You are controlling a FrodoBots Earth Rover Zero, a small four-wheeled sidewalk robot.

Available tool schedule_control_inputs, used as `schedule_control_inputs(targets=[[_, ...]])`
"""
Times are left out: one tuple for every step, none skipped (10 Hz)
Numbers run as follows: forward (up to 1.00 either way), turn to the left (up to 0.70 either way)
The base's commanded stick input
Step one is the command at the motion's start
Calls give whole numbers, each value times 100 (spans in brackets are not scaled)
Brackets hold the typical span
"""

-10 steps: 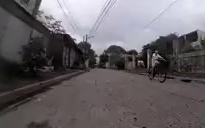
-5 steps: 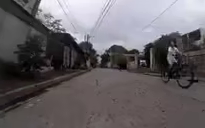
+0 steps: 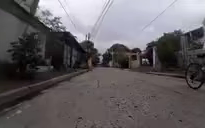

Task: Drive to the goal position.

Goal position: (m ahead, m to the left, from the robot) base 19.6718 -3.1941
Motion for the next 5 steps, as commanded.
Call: schedule_control_inputs(targets=[[70,0],[70,0],[70,0],[70,0],[70,0]])
